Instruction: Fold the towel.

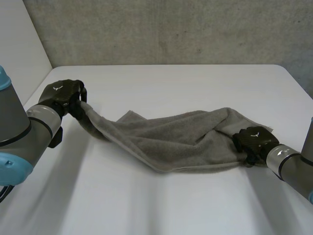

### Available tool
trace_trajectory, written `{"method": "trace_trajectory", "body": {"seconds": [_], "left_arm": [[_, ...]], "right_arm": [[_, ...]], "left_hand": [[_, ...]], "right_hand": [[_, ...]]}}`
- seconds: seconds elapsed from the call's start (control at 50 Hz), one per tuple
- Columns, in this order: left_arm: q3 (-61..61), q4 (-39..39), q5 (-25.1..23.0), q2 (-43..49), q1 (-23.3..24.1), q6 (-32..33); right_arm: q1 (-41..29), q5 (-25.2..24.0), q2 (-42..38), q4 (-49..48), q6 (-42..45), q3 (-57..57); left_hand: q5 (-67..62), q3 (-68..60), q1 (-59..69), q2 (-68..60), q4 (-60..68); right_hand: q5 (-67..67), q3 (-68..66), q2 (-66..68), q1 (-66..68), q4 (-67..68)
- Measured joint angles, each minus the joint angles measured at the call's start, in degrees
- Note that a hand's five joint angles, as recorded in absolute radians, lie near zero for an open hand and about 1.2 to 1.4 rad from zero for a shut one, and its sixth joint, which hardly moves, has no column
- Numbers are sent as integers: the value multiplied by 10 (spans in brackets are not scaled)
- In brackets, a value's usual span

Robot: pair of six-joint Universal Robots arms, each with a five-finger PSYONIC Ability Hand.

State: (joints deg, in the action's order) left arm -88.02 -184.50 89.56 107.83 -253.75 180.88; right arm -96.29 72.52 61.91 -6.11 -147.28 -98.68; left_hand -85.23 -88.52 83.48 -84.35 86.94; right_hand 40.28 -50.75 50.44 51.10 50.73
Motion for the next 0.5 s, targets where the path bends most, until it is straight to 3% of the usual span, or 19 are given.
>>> {"method": "trace_trajectory", "body": {"seconds": [0.24,0.32,0.38,0.5], "left_arm": [[-1,0,0,0,1,0],[-1,0,0,0,1,0],[0,0,0,0,2,0],[0,0,0,-1,3,0]], "right_arm": [[-2,0,2,-3,-1,3],[-4,-1,2,-3,-1,5],[-5,0,2,-2,-1,8],[-4,-1,1,0,-2,10]], "left_hand": [[0,0,0,0,0],[0,0,0,0,0],[0,0,0,0,0],[0,0,1,0,0]], "right_hand": [[14,-13,16,13,14],[81,-76,76,79,77],[249,-238,239,237,242],[261,-256,240,240,259]]}}
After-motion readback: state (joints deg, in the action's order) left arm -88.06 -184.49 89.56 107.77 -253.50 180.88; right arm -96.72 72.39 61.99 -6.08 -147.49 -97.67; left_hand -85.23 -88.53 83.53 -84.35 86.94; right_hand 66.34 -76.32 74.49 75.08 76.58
